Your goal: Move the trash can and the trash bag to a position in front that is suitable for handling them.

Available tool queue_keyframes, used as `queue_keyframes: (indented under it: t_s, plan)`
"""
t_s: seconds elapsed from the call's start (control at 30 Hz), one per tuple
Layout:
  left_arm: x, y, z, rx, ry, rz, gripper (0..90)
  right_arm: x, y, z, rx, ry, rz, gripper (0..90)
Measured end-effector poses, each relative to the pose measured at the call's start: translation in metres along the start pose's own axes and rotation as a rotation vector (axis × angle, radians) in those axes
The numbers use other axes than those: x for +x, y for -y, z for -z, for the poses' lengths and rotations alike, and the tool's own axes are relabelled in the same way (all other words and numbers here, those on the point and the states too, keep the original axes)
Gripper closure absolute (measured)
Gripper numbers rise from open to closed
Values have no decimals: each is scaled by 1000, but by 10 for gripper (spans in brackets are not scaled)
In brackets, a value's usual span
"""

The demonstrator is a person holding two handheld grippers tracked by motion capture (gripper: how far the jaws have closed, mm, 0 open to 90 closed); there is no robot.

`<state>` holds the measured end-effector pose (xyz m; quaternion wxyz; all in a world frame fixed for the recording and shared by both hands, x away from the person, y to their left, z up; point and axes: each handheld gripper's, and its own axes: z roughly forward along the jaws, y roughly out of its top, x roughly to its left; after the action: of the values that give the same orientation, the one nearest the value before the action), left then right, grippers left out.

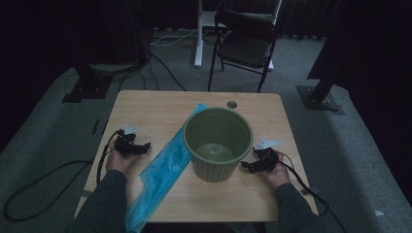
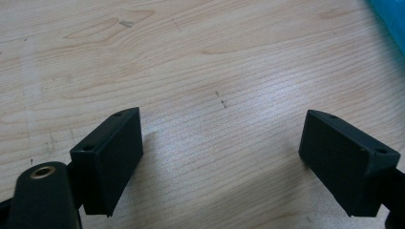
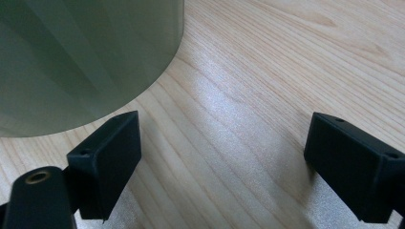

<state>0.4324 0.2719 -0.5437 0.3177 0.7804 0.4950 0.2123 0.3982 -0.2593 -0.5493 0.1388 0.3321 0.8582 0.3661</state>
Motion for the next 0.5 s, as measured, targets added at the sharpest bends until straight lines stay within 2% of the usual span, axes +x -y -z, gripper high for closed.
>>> queue_keyframes:
  t_s: [0.1,0.13,0.17,0.23,0.3,0.33,0.4,0.5]
  plan:
    - [0,0,1,0,8,-7,161,0,0,0,-1,0,-1,128]
    - [-2,-2,3,8,23,-19,265,0,1,2,-6,0,1,159]
    - [-2,-2,3,8,23,-19,309,0,1,2,-6,0,1,159]
    - [-5,-5,6,26,36,-33,395,0,2,4,-20,2,-2,233]
    - [-7,-5,6,30,41,-36,463,0,3,4,-24,4,-4,260]
    - [-7,-6,7,35,44,-37,463,0,3,4,-24,4,-4,260]
    - [-9,-7,8,48,53,-45,532,1,3,6,-30,12,-8,358]
    - [-12,-9,10,46,98,-43,558,2,3,8,-28,15,-11,430]
